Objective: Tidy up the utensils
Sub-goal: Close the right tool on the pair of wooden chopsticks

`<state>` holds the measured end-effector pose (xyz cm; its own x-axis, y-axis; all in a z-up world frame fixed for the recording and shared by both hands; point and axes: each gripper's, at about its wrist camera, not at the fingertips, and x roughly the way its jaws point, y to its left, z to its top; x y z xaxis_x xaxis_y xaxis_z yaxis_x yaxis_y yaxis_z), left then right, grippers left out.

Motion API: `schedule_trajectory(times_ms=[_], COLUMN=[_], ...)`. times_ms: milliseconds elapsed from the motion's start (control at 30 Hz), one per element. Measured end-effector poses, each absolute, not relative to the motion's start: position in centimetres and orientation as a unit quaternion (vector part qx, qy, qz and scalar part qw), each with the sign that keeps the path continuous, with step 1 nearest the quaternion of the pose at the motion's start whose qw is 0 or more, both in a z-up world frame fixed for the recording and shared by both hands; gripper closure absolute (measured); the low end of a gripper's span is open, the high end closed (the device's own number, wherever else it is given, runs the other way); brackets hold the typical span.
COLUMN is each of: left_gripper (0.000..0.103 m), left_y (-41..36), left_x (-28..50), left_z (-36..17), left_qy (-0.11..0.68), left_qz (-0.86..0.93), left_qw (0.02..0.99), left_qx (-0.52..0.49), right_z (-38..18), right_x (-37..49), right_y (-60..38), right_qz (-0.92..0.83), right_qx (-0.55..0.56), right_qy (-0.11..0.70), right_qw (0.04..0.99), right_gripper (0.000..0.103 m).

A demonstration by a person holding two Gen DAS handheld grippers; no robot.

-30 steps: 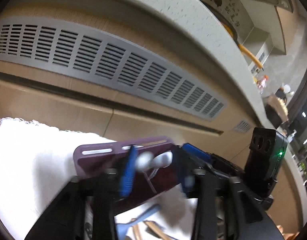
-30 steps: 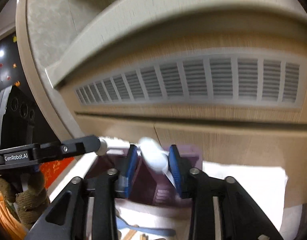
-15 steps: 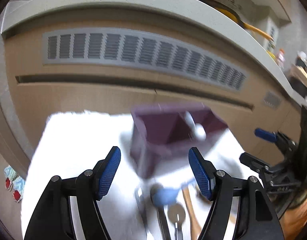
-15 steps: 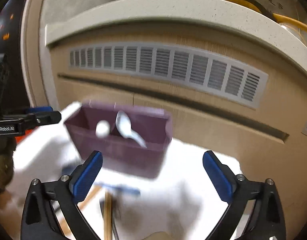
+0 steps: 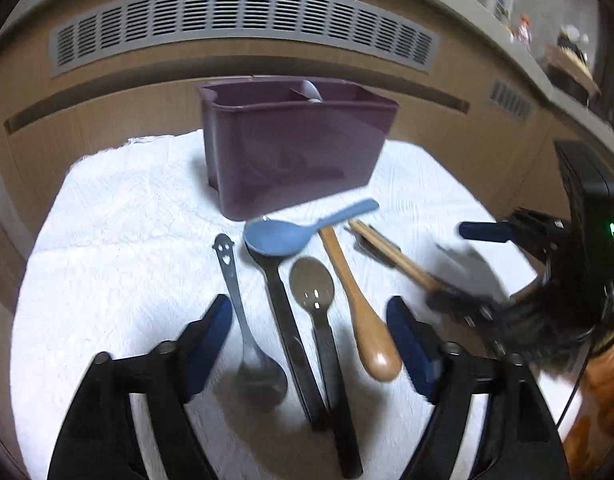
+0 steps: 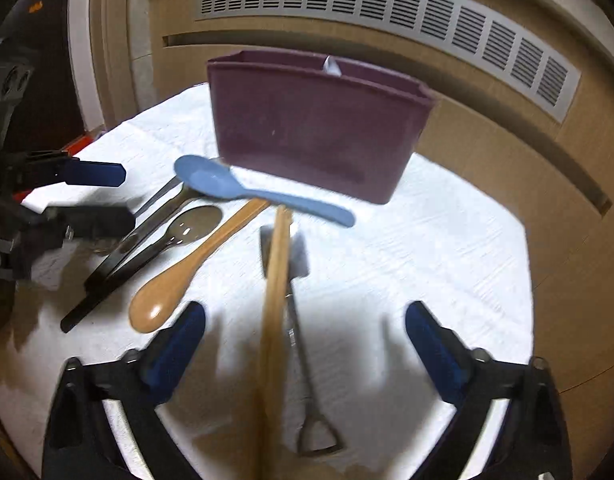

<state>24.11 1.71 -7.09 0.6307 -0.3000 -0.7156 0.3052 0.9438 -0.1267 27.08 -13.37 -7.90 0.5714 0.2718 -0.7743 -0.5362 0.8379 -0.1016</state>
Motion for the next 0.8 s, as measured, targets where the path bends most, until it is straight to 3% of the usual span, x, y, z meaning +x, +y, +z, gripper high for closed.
schedule_trajectory(times_ms=[33, 100, 167, 233, 467, 533, 800], left_gripper=[0.020, 0.020, 0.020, 0.020, 0.020, 0.020, 0.020], left_y=[1.5, 1.2, 1.3, 1.6, 1.9, 1.7, 0.8], left_x=[23.9, 23.6, 23.6, 23.8, 23.5, 23.4, 23.3], left_z=[-7.1, -7.0, -6.9, -6.9, -7.5, -7.8, -8.0], left_qy=[0.392, 0.381, 0.376, 0.378, 0.390, 0.395, 0.405], left_qz=[-0.167, -0.157, -0.148, -0.143, -0.145, -0.148, -0.167], left_qw=[0.905, 0.911, 0.915, 0.915, 0.909, 0.907, 0.899], left_qx=[0.009, 0.015, 0.010, 0.003, -0.012, -0.011, -0.019], right_z=[-8.2, -8.8, -8.9, -9.0, -9.1, -9.0, -7.6], right_x=[27.1, 27.6, 28.1, 28.5, 29.0, 28.7, 27.6], right_y=[-13.2, -12.8, -12.5, -12.1, -11.6, -11.7, -14.1], right_qz=[0.238, 0.249, 0.250, 0.246, 0.252, 0.256, 0.257], right_qx=[-0.167, -0.162, -0.153, -0.149, -0.150, -0.155, -0.129], right_qy=[0.408, 0.428, 0.430, 0.430, 0.444, 0.447, 0.451], right_qw=[0.865, 0.854, 0.854, 0.856, 0.847, 0.843, 0.845], right_gripper=[0.050, 0.066, 0.068, 0.077, 0.079, 0.091, 0.092])
